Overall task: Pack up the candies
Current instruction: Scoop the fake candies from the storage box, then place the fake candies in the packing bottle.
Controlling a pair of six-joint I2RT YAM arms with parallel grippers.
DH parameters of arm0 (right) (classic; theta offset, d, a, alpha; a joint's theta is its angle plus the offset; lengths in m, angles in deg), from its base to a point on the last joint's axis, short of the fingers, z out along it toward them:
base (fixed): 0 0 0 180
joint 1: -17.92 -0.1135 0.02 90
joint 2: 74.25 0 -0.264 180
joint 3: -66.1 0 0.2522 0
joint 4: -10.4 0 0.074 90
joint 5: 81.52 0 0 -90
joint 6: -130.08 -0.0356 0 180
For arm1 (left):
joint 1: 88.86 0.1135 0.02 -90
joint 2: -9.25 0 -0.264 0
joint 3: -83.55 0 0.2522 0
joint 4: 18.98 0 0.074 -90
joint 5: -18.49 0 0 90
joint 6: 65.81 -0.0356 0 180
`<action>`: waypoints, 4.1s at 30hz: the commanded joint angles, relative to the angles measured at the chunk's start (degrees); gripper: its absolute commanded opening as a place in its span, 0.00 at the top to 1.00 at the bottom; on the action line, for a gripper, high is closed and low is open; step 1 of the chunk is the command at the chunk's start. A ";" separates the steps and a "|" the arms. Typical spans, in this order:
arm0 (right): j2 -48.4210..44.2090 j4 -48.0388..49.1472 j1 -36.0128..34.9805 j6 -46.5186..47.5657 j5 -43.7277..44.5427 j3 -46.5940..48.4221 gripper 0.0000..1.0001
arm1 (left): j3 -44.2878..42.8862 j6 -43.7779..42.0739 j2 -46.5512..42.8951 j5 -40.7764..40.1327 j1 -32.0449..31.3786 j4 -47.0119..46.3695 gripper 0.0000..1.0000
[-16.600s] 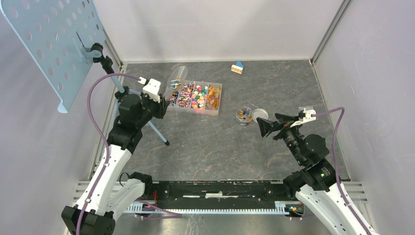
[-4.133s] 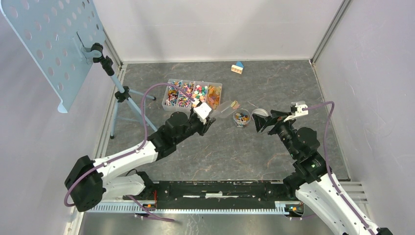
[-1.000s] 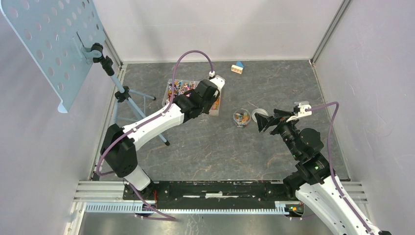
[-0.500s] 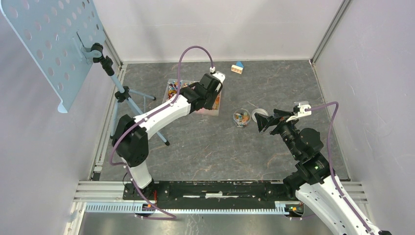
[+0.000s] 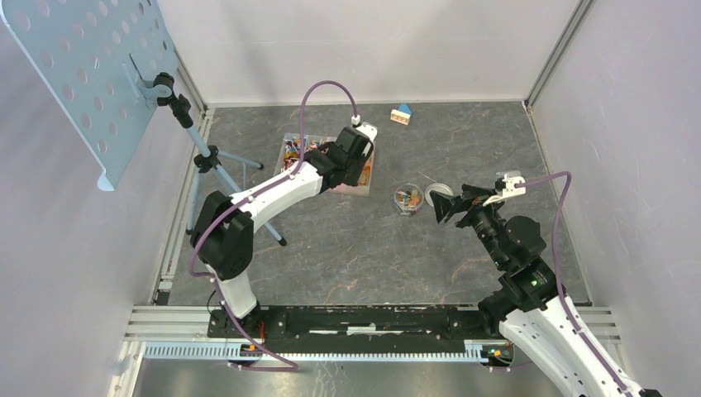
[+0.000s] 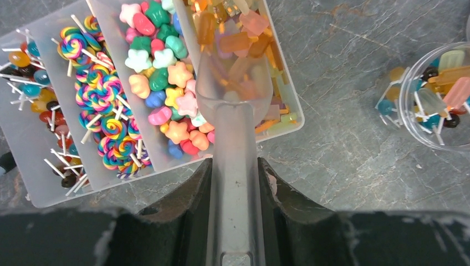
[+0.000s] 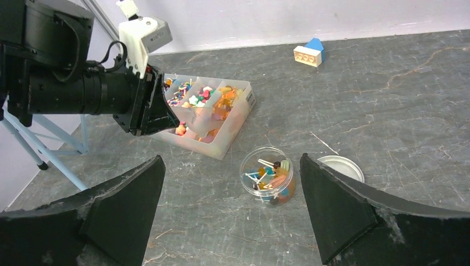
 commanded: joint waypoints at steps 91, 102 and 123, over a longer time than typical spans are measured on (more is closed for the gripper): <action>0.54 2.72 0.14 -1.77 -1.71 0.32 0.02 | 46.55 -12.53 -43.11 7.09 0.46 -45.36 0.98; -0.33 2.57 0.11 -2.55 -1.89 -0.42 0.02 | 43.89 -12.04 -46.85 13.18 0.32 -38.90 0.98; 5.56 9.89 0.17 -5.74 -4.96 -4.29 0.03 | 36.71 -2.10 -34.72 15.47 -7.27 -33.71 0.98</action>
